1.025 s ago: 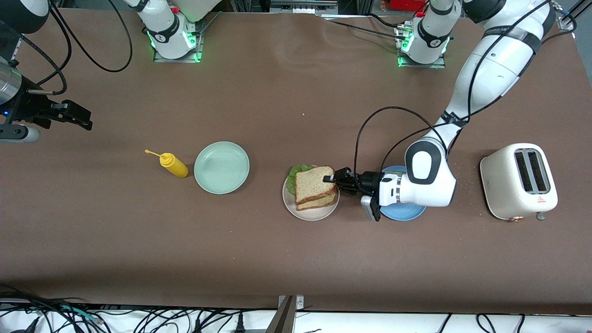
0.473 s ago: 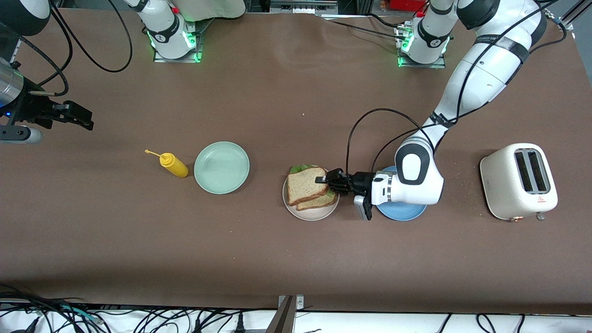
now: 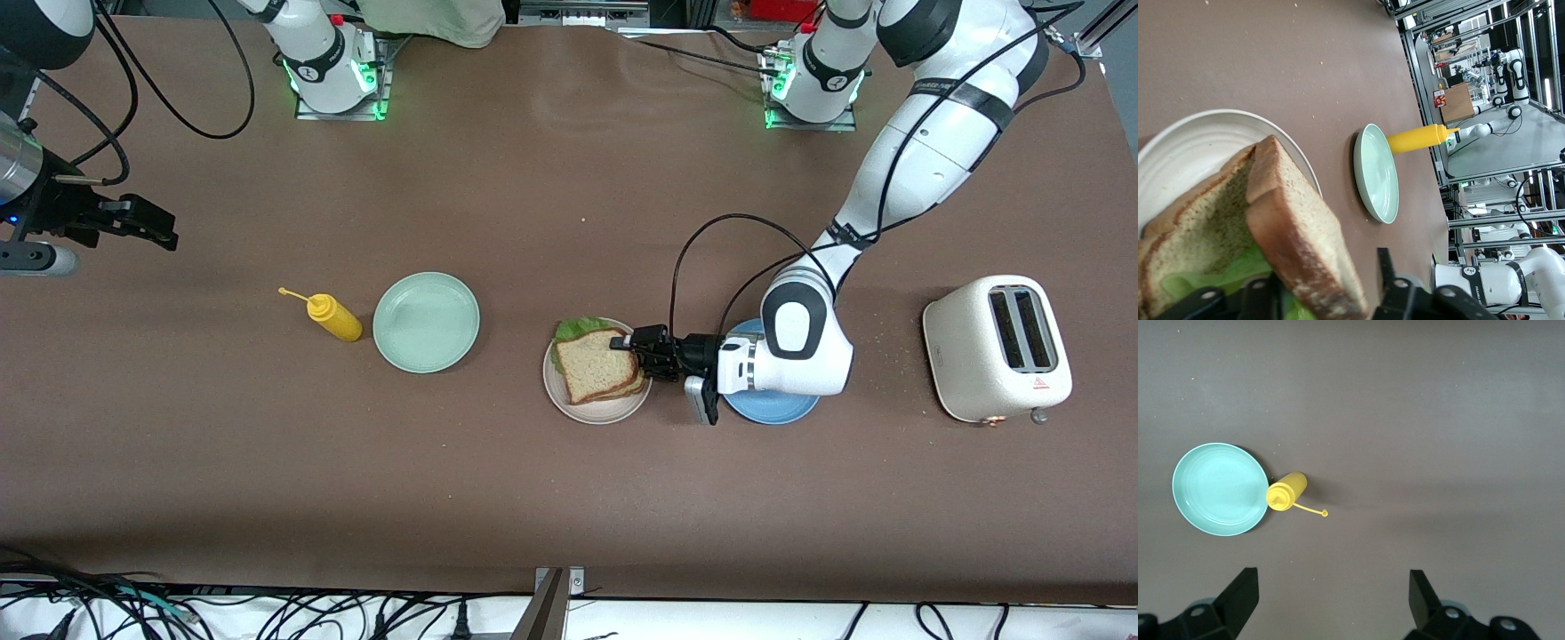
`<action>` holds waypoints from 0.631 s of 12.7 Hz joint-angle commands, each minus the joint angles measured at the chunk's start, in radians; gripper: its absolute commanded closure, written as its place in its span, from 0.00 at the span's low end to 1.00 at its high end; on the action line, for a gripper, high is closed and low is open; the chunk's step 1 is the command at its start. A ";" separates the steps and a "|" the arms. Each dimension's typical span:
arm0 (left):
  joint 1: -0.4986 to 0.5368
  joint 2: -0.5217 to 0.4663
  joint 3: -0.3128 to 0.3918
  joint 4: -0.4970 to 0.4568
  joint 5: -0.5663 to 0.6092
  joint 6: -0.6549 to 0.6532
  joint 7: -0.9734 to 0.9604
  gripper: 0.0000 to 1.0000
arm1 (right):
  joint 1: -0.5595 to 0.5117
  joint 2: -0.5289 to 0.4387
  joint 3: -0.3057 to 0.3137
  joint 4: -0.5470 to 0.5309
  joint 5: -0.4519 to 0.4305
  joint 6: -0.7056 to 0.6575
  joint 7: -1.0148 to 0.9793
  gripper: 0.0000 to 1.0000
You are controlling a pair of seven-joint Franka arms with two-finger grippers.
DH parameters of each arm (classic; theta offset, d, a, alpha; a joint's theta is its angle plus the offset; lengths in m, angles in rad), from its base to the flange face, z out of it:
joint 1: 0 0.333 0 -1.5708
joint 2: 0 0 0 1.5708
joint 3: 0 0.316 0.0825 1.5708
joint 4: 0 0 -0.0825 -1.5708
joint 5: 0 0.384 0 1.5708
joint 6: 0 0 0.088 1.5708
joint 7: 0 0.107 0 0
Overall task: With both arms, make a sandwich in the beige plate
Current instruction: 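Lower the bread onto the lettuce and open the left gripper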
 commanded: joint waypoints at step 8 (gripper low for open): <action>0.029 -0.071 0.034 0.009 0.287 -0.012 0.013 0.00 | -0.009 -0.003 -0.004 -0.001 0.002 -0.010 -0.005 0.00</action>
